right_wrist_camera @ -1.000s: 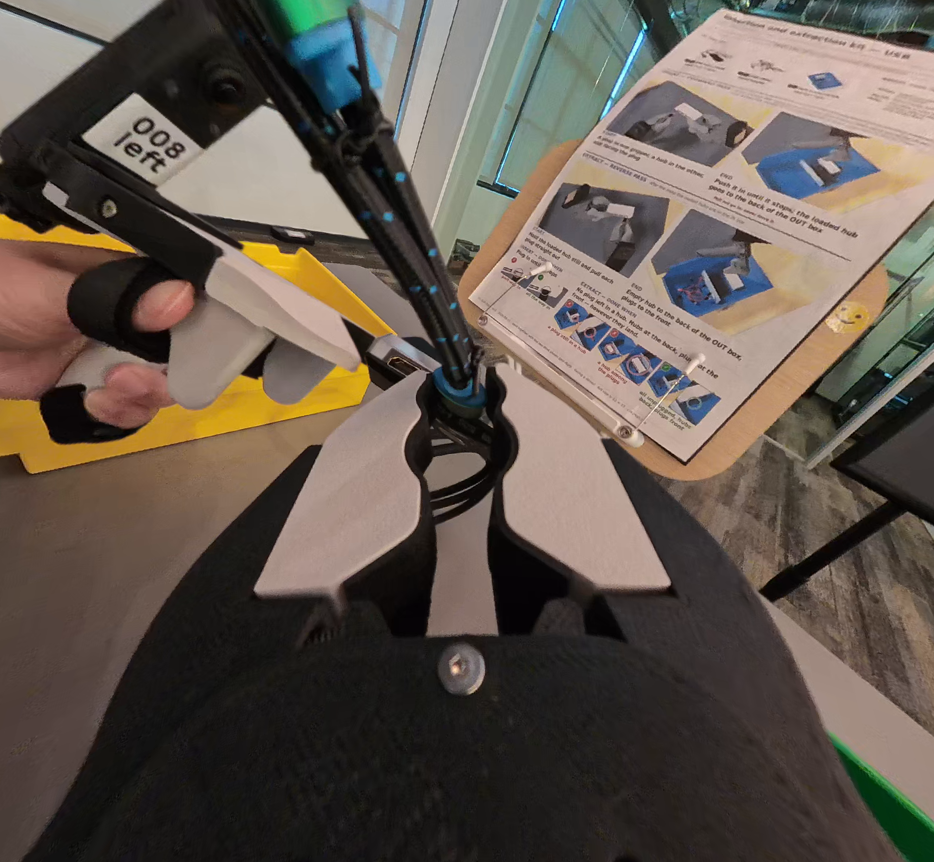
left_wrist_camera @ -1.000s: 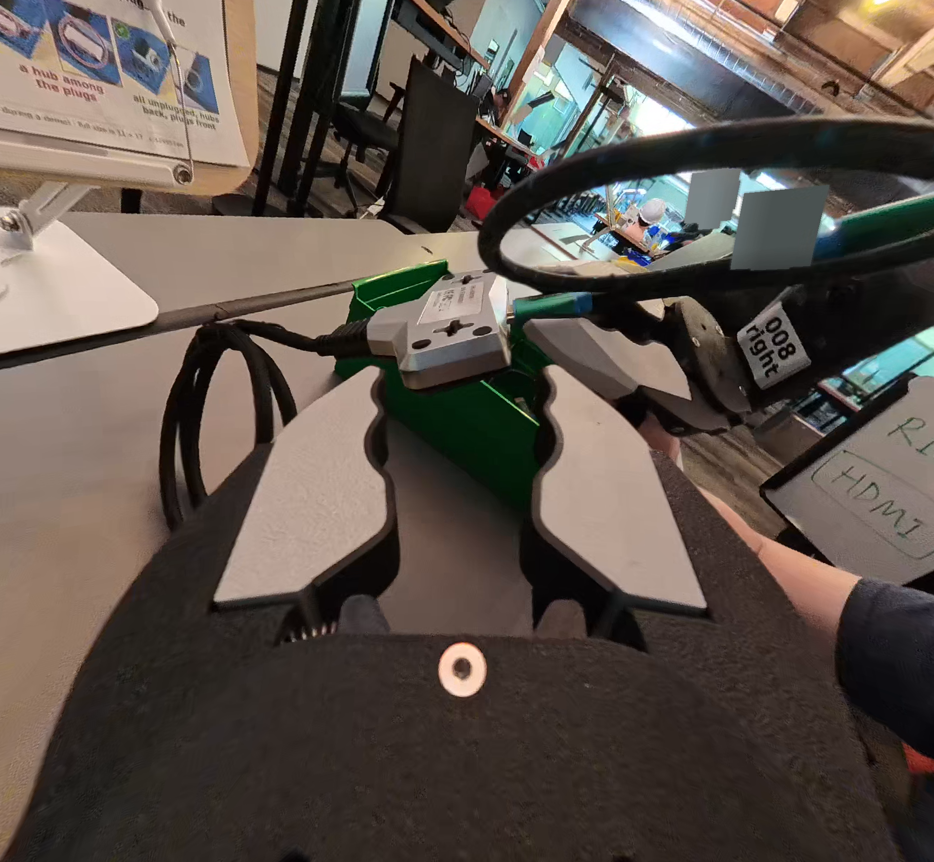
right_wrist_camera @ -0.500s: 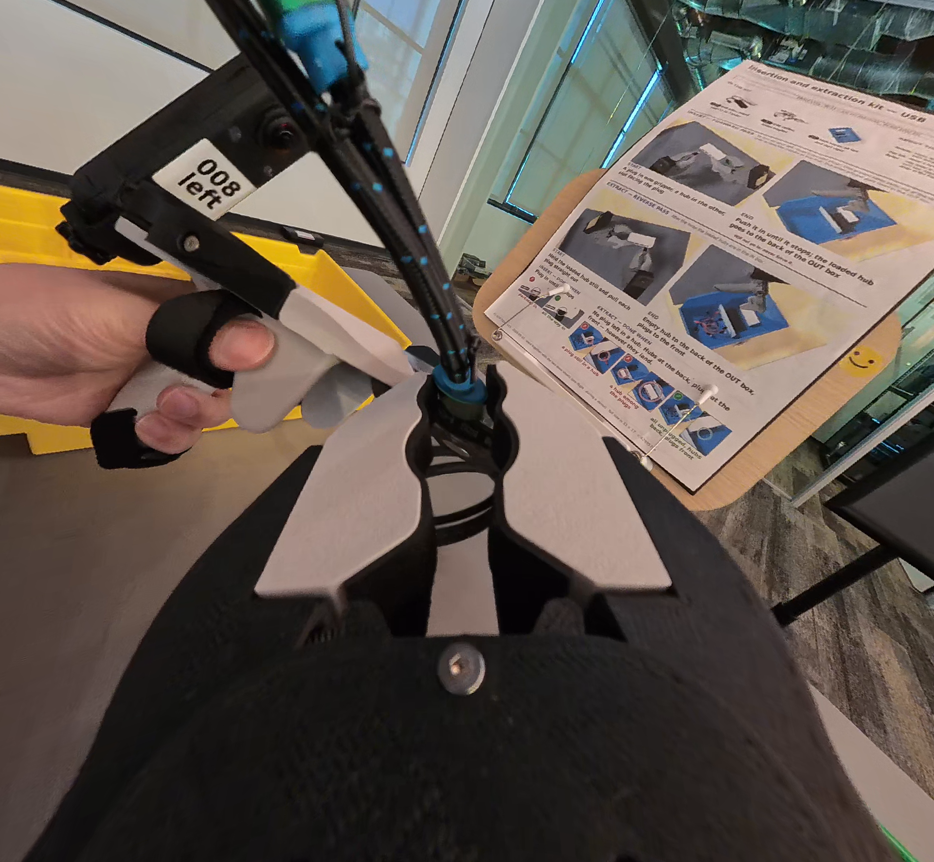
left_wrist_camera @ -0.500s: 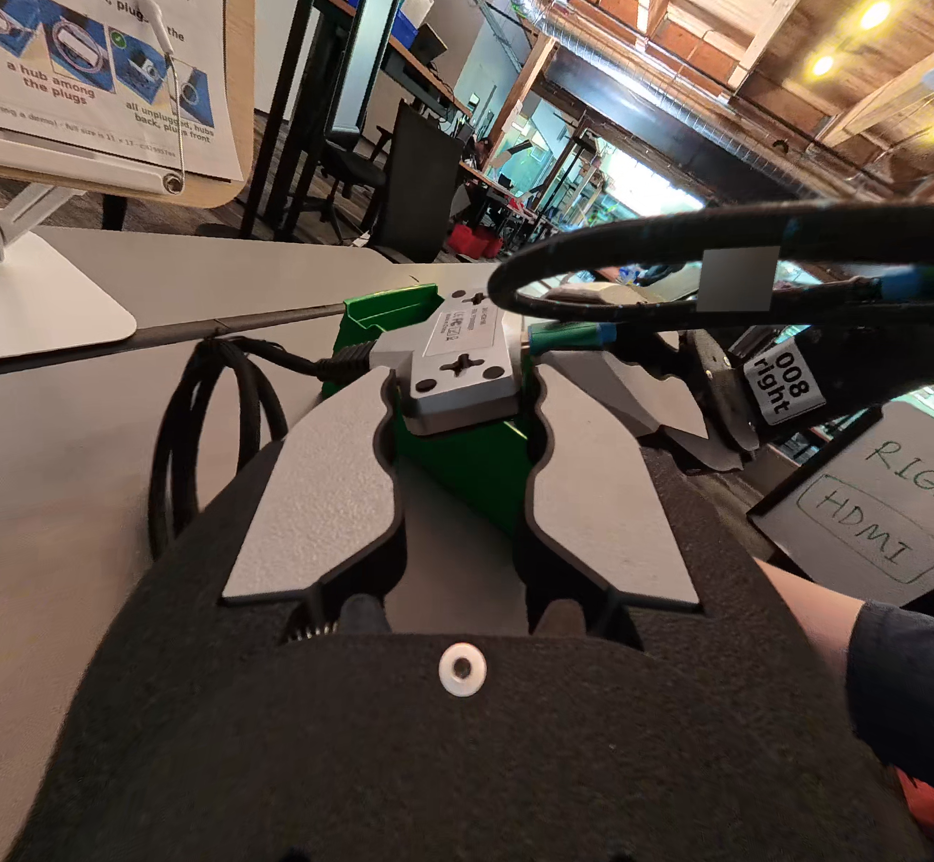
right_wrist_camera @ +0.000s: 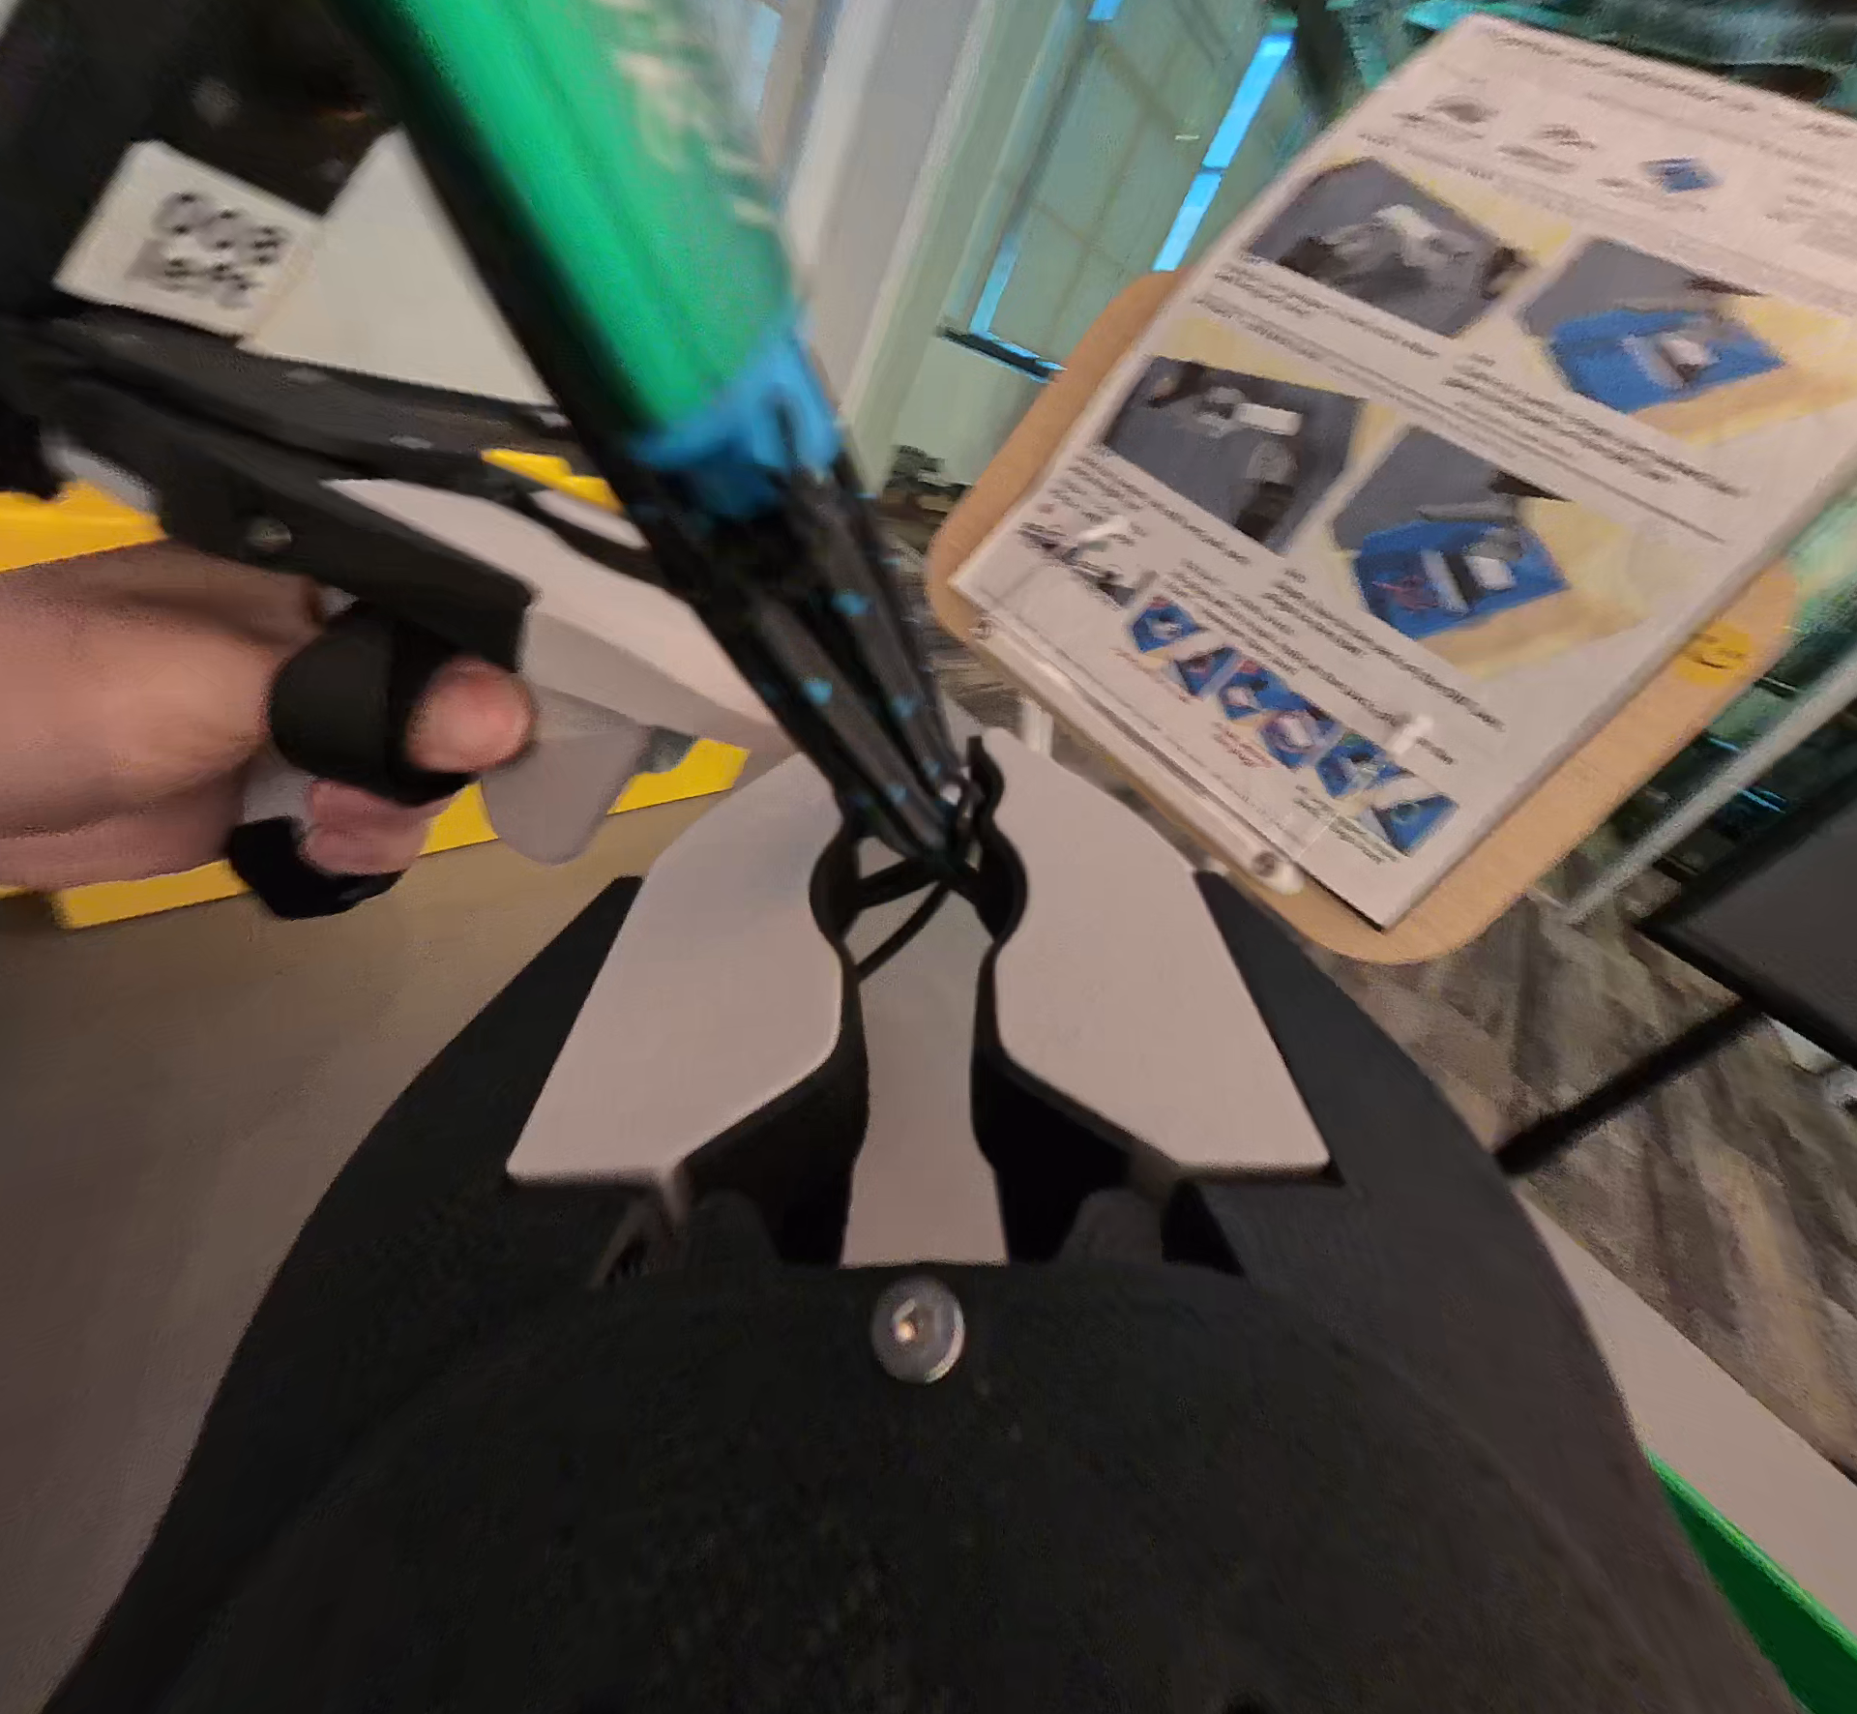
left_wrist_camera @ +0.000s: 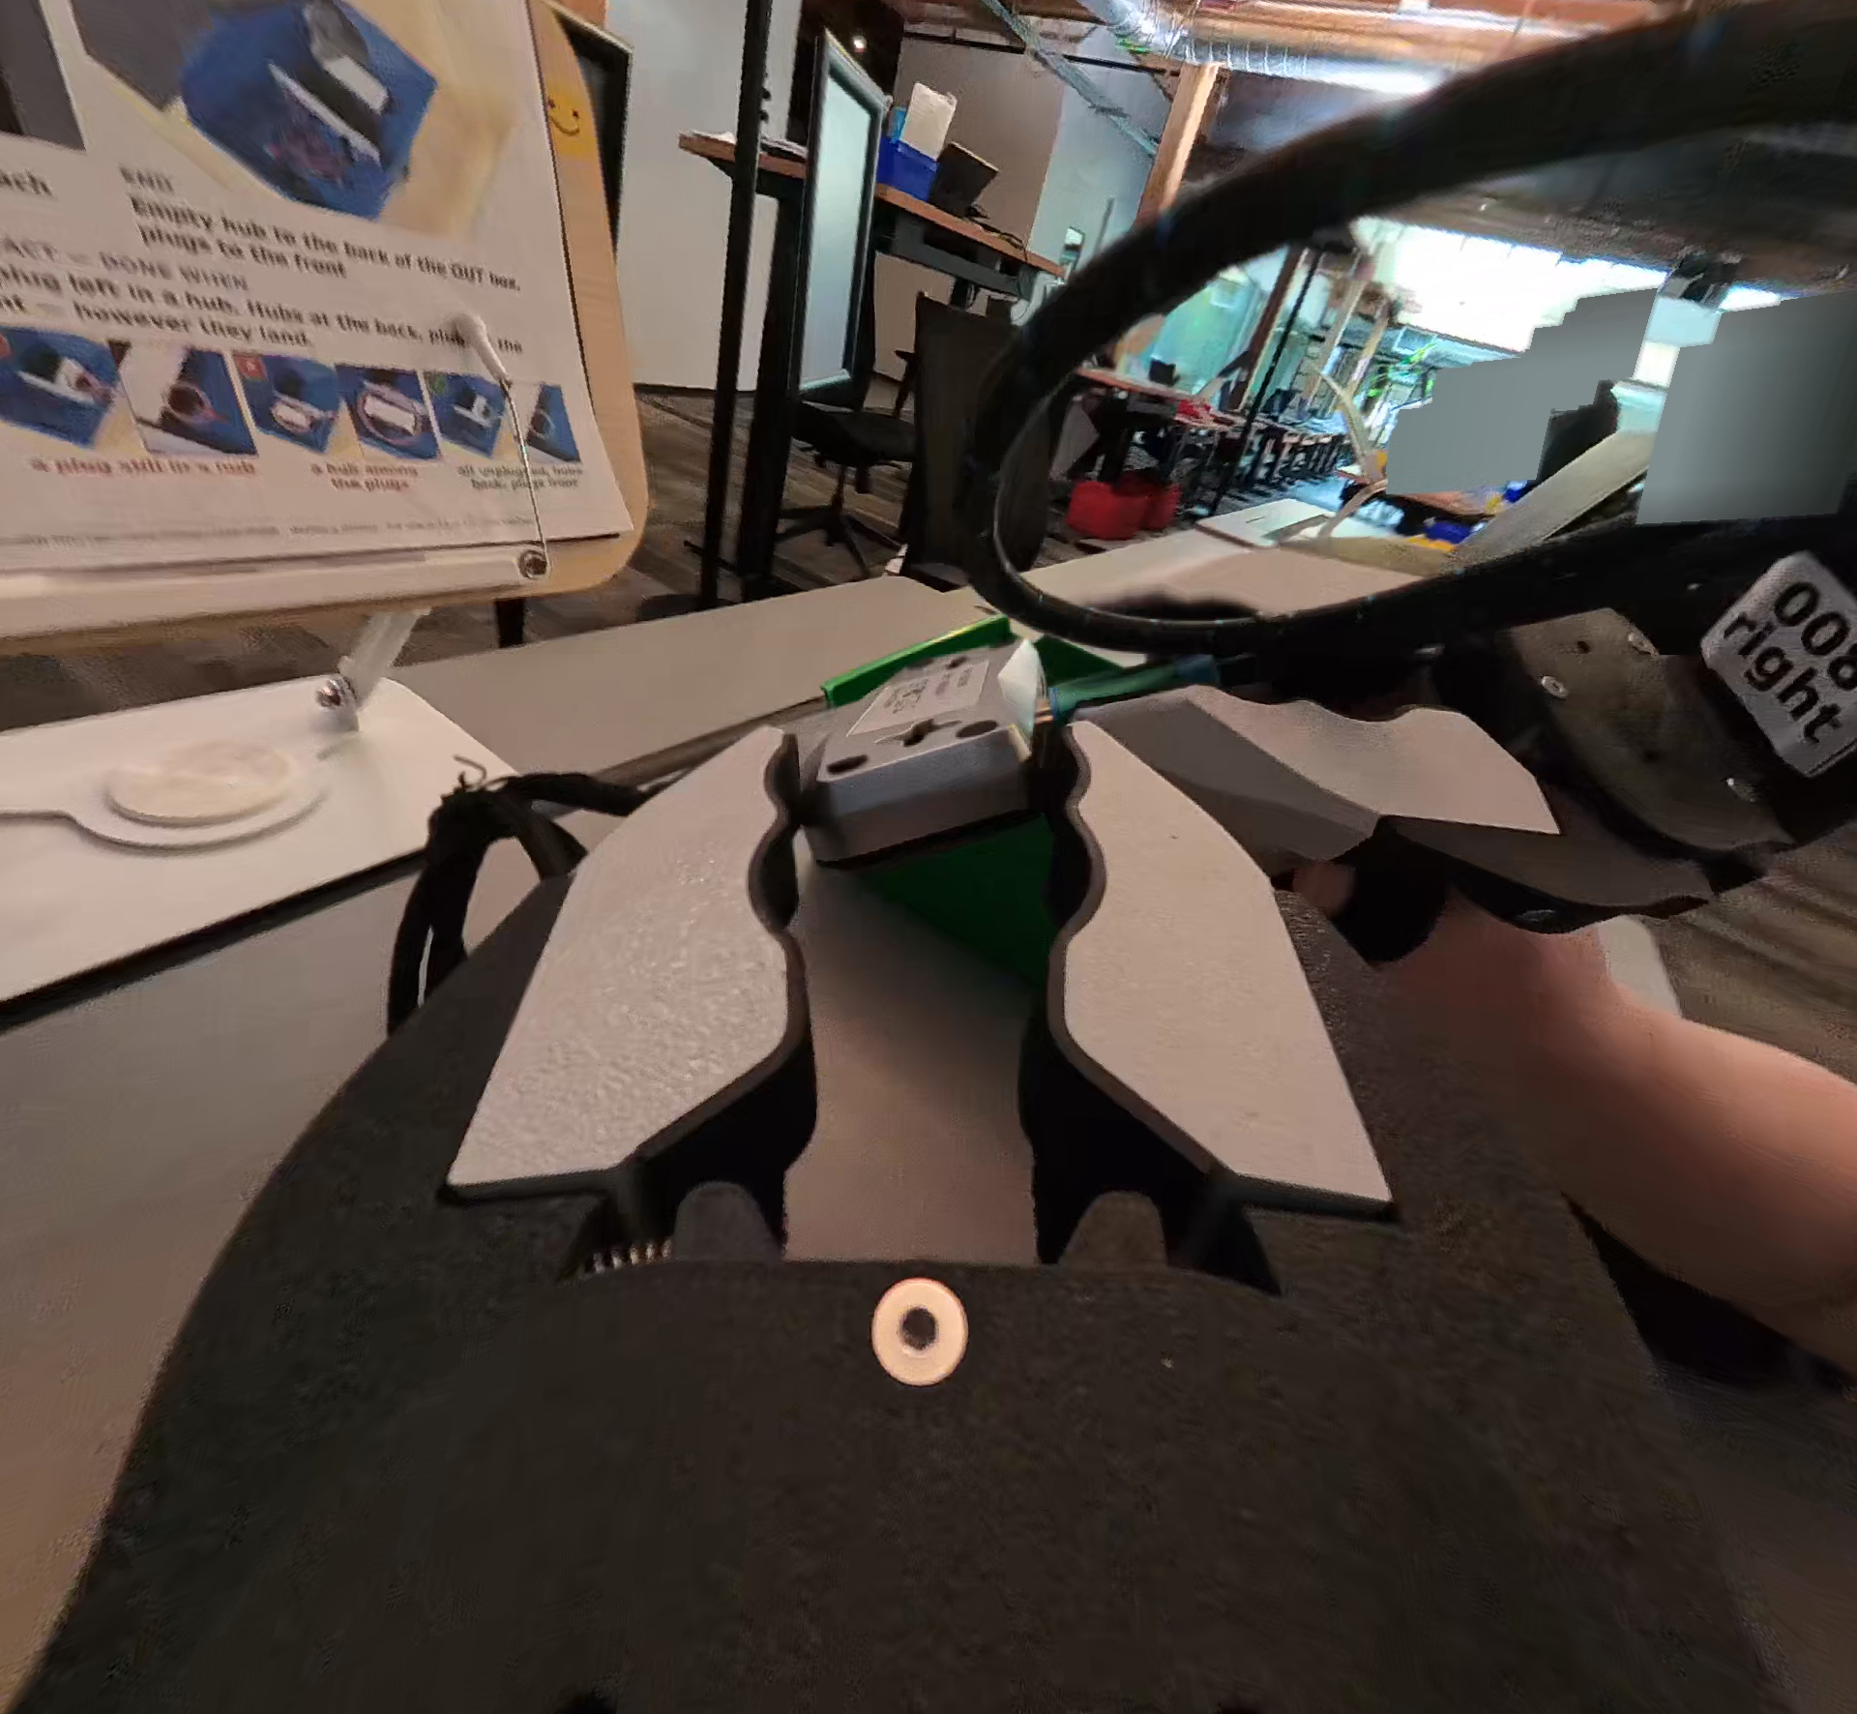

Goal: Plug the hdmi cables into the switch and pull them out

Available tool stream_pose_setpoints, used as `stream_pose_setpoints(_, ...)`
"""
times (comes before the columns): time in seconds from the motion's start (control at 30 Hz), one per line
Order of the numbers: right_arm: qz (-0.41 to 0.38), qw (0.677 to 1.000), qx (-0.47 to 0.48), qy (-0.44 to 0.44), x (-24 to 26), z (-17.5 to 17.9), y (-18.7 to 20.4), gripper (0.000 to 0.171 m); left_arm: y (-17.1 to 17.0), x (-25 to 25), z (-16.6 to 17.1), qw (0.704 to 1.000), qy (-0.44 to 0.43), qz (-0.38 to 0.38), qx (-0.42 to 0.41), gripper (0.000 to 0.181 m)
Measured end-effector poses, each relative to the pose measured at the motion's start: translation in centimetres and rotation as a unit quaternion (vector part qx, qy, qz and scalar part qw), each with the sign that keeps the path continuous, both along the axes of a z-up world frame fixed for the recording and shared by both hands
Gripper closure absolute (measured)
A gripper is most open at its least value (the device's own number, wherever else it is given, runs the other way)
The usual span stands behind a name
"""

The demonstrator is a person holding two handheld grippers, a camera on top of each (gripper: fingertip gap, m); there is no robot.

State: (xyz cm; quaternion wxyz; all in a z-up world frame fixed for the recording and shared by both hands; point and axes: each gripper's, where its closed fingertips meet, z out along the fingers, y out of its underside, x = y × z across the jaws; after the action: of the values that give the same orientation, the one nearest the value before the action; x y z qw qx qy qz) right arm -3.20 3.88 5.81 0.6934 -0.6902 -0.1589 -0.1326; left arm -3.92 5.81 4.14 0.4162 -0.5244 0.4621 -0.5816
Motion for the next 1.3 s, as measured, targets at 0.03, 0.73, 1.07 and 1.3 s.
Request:
stream_pose_setpoints(0.03, 0.006, 1.000, -0.003, -0.003, -0.1, 0.0, -0.1, 0.155, -0.2, -0.1, 0.2, 1.000, -0.003, 0.005, 0.014, 0.134)
stream_pose_setpoints(0.73, 0.052, 0.889, 0.148, -0.431, -5.1, 2.2, -4.7, 0.161, -4.4, -1.7, 2.2, 0.983, -0.024, -0.182, 0.018, 0.126)
stream_pose_setpoints(1.07, 0.087, 0.879, 0.189, -0.430, -6.0, 2.8, -5.9, 0.163, -6.0, -2.2, 2.9, 0.977, -0.070, -0.197, 0.048, 0.133)
stream_pose_setpoints(1.3, 0.032, 0.914, 0.205, -0.349, -4.5, 4.1, -4.8, 0.151, -4.4, -2.3, 4.1, 0.985, -0.097, -0.087, 0.114, 0.134)
